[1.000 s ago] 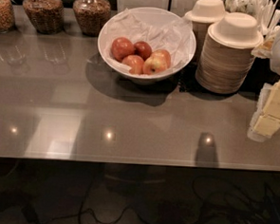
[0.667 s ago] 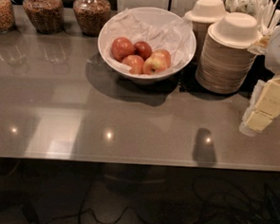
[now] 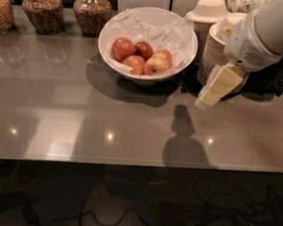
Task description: Pick apple from white bowl
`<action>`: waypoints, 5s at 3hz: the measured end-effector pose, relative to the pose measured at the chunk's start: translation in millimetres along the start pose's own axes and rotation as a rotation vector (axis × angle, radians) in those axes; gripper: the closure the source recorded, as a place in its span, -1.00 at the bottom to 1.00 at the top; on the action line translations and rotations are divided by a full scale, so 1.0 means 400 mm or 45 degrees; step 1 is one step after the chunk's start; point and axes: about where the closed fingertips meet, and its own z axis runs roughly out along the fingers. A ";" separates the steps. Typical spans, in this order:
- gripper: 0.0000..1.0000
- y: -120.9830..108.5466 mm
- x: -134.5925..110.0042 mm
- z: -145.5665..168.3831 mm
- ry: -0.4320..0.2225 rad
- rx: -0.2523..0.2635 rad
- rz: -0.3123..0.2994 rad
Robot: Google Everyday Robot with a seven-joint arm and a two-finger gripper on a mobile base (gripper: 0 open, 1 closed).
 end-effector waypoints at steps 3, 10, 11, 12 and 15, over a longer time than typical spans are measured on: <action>-1.00 -0.116 -0.211 0.142 -0.116 0.049 -0.067; -0.40 -0.194 -0.212 0.331 -0.053 0.117 0.347; -0.40 -0.179 -0.202 0.346 -0.033 0.090 0.380; -0.36 -0.162 -0.187 0.363 -0.017 0.064 0.424; -0.30 -0.147 -0.136 0.412 0.008 0.028 0.545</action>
Offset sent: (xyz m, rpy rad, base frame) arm 0.1264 0.1138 0.0080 0.0542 -0.0902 0.0438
